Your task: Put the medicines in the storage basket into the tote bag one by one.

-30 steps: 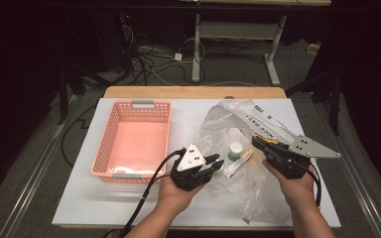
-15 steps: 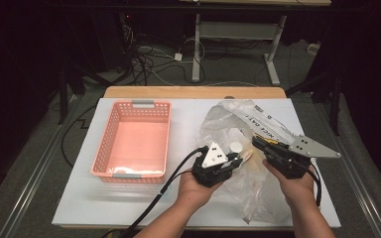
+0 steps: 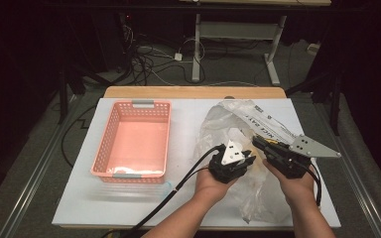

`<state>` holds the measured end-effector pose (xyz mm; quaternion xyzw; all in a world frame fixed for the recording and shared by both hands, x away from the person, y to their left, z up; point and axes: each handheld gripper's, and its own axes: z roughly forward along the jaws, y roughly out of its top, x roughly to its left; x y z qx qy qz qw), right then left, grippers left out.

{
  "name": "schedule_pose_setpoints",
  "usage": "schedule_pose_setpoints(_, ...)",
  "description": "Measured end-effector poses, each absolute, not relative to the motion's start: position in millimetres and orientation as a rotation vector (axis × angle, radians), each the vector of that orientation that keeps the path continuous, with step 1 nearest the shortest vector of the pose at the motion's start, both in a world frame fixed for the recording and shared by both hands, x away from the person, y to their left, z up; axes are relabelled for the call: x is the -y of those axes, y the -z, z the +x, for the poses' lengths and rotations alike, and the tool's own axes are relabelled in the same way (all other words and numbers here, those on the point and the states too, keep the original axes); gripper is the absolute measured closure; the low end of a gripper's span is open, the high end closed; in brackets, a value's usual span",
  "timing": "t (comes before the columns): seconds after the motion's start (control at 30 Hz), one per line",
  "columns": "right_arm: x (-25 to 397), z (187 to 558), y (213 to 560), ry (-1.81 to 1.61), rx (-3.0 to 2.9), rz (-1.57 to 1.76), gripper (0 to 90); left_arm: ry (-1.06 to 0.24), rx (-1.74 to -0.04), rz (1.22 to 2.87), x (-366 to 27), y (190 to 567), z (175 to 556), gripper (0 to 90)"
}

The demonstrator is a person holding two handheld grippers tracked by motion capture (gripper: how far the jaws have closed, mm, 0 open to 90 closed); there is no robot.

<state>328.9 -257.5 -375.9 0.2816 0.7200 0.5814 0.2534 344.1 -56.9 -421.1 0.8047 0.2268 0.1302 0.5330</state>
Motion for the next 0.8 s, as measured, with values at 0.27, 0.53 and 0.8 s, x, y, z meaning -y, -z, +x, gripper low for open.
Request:
schedule_pose_setpoints(0.27, 260.6, 329.2, 374.7, -1.589, -1.944, 0.769, 90.0, -0.321, -0.545, 1.95, 78.2, 434.3, 355.2, 73.4)
schedule_pose_setpoints(0.53, 262.4, 329.4, 375.2, -1.59, -1.944, 0.774, 90.0, -0.322, -0.573, 1.961, 86.3, 452.4, 366.5, 73.3)
schedule_pose_setpoints(0.8, 261.7, 330.4, 376.9, -1.588, -1.95, 0.779, 90.0, -0.265, -0.597, 1.981, 78.2, 448.3, 366.2, 52.8)
